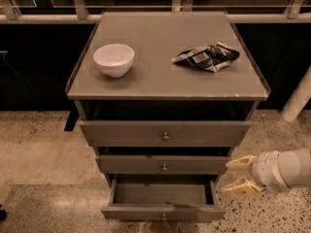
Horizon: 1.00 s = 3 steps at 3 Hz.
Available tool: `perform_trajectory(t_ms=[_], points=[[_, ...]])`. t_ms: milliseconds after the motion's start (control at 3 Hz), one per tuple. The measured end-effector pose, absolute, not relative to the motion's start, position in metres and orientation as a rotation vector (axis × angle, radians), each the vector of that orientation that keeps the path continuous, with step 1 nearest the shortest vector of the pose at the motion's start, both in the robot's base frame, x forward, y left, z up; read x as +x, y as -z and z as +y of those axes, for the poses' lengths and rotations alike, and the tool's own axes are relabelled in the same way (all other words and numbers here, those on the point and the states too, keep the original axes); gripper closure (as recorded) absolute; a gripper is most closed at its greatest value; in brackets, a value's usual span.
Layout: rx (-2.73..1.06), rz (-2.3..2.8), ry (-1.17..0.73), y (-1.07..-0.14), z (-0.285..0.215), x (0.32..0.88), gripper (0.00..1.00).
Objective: Close bottom drawer
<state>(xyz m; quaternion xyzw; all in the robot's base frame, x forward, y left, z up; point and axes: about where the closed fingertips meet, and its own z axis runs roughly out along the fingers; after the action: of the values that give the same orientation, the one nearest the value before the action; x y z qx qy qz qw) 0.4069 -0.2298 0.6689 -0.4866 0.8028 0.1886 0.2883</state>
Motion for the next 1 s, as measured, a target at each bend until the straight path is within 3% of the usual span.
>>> perform_trajectory(t_ms=[667, 1000], points=[[-1.299, 2.144, -0.504, -0.6689, -0.2297, 0.4069, 0.88], [-1.301, 2.134, -0.501, -0.6681, -0.2279, 0.4054, 1.0]])
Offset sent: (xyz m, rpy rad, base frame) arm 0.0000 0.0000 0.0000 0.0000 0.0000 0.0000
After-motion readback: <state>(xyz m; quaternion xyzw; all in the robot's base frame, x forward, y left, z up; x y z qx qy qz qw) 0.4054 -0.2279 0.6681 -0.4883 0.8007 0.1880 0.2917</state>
